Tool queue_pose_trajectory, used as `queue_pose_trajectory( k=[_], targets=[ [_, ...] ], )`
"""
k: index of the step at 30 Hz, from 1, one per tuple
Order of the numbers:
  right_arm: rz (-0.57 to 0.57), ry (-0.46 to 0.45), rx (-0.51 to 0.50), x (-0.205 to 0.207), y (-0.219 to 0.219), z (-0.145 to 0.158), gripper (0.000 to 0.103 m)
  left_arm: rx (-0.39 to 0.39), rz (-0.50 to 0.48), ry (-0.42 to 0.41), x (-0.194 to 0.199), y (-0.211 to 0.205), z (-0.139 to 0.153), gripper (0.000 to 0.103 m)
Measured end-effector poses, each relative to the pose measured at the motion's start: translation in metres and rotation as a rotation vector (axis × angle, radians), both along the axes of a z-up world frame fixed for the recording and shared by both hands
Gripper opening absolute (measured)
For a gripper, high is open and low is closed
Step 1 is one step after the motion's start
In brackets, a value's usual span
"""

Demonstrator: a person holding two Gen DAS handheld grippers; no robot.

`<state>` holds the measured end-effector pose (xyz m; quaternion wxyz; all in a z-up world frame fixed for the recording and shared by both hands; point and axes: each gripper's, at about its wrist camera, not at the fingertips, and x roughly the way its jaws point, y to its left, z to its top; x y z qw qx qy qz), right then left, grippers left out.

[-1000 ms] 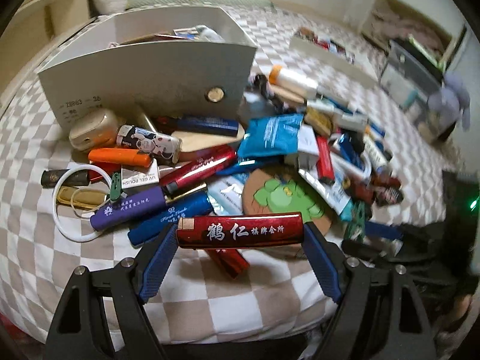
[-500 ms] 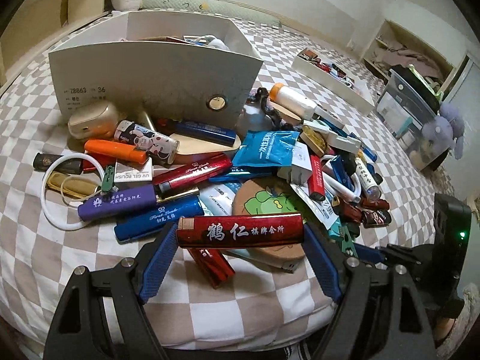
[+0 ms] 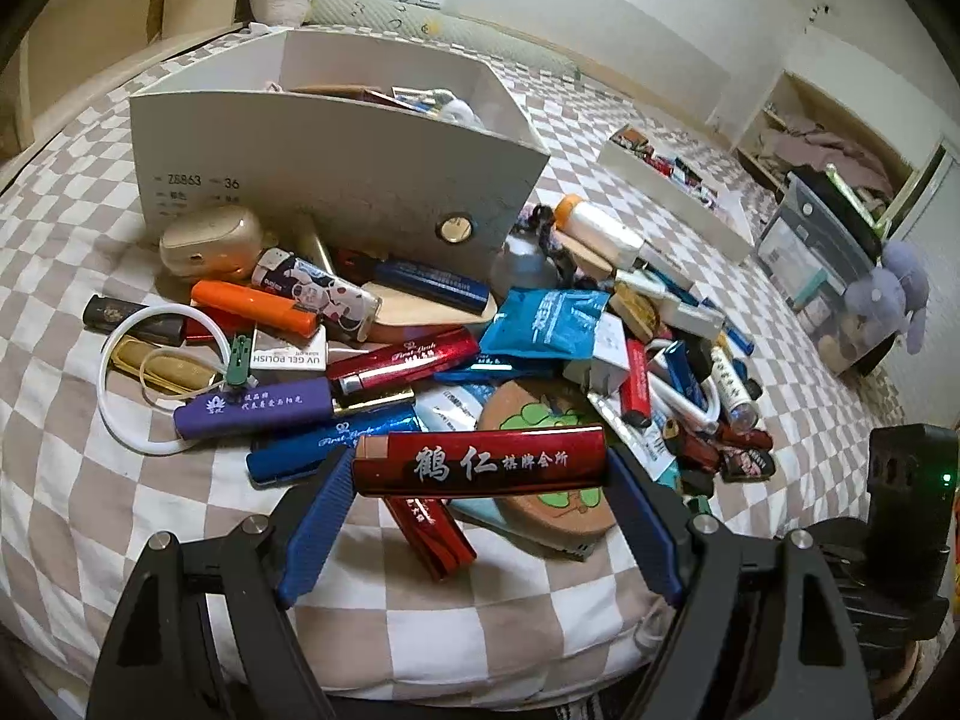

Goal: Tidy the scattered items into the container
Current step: 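Carry the red tube to the white box with the left tool while the right carries the clothespin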

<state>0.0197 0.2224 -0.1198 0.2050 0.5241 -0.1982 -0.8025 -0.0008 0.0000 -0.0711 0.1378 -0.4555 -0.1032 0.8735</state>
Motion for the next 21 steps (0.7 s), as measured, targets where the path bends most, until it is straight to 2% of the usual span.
queue_pose_trajectory(
  k=[8, 16, 21],
  targets=[
    [0.014, 0.068, -0.064, -0.001, -0.001, 0.035, 0.029, 0.013, 0.014, 0.036, 0.003, -0.005, 0.015, 0.083],
    [0.041, 0.144, -0.109, -0.008, -0.01, 0.074, 0.029, 0.033, 0.041, 0.116, 0.002, -0.018, 0.049, 0.083],
    [0.098, 0.211, -0.128, -0.018, -0.021, 0.107, 0.029, 0.035, 0.071, 0.157, -0.006, -0.029, 0.069, 0.083]
  ],
)
